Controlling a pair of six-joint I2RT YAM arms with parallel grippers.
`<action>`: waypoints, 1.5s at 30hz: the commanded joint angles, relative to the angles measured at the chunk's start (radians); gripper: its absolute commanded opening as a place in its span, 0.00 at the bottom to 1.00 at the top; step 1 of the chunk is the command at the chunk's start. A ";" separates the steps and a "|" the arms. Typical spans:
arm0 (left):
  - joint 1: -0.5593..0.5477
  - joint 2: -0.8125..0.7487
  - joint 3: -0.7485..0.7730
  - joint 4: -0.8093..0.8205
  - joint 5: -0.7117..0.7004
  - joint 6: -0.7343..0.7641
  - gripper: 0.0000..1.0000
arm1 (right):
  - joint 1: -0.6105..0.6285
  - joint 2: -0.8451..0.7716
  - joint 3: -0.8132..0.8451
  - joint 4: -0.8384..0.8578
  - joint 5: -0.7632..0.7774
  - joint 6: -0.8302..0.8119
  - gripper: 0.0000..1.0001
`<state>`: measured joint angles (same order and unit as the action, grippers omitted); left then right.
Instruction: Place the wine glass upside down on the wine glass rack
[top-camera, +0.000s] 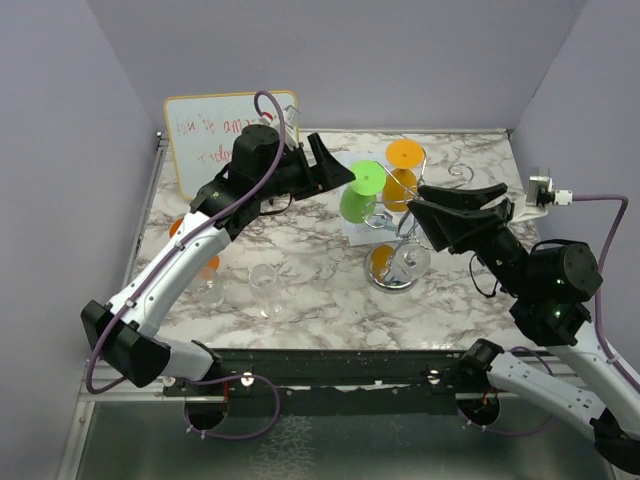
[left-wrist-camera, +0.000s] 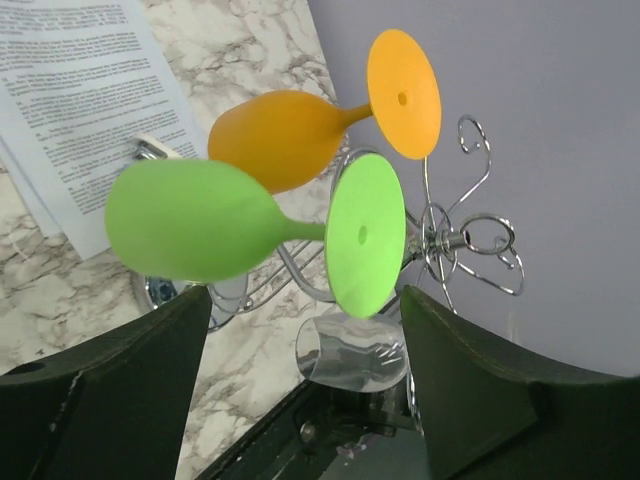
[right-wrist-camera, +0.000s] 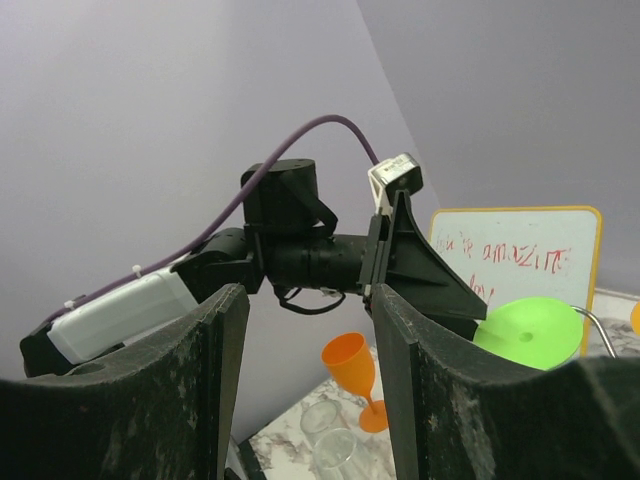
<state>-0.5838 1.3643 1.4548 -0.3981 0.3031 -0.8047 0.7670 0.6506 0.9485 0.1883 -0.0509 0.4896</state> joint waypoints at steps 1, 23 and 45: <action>0.008 -0.103 -0.031 -0.060 -0.043 0.129 0.97 | 0.008 0.004 0.054 -0.076 0.016 -0.016 0.58; 0.014 -0.243 -0.174 -0.582 -0.731 0.306 0.89 | 0.008 0.047 0.041 -0.061 -0.012 -0.036 0.58; 0.422 -0.106 -0.287 -0.382 -0.776 0.321 0.59 | 0.008 -0.045 0.050 -0.114 0.023 -0.052 0.52</action>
<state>-0.2108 1.2957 1.2358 -0.8478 -0.4911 -0.4969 0.7670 0.6136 0.9958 0.1097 -0.0490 0.4541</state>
